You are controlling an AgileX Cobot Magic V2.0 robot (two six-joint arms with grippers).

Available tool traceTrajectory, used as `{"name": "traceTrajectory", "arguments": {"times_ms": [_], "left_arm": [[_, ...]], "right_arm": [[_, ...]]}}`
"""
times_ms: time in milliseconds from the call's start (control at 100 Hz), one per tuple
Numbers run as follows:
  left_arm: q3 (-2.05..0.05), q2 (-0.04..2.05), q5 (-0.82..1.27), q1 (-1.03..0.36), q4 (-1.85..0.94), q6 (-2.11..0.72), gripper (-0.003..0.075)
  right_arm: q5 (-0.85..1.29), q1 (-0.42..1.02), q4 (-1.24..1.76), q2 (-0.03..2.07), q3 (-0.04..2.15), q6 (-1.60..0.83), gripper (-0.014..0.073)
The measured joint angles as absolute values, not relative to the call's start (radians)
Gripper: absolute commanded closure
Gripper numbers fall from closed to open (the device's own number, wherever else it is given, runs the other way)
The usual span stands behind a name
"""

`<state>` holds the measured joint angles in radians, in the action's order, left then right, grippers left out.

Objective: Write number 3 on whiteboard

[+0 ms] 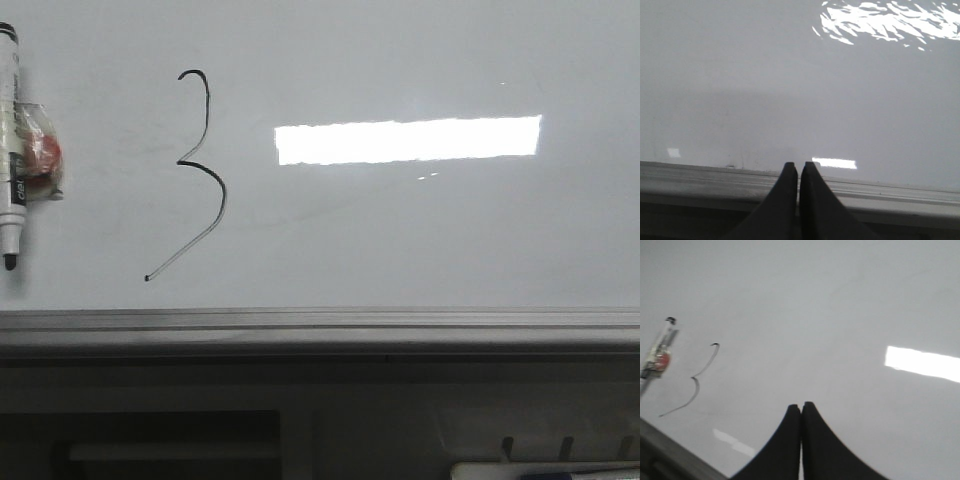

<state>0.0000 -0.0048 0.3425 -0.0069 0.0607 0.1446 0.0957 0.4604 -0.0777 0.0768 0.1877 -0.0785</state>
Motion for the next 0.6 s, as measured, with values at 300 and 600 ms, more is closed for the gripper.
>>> {"name": "traceTrajectory", "arguments": {"times_ms": [300,600], "left_arm": [[0.0,-0.005,0.343,-0.007,0.061,0.146,0.0741],[0.0,-0.005,0.343,-0.007,0.061,0.146,0.0741]], "right_arm": [[0.096,0.052,-0.086,0.077,0.188,-0.069,0.0641],[0.089,-0.133,-0.086,0.042,0.076,-0.068,0.0641]]}}
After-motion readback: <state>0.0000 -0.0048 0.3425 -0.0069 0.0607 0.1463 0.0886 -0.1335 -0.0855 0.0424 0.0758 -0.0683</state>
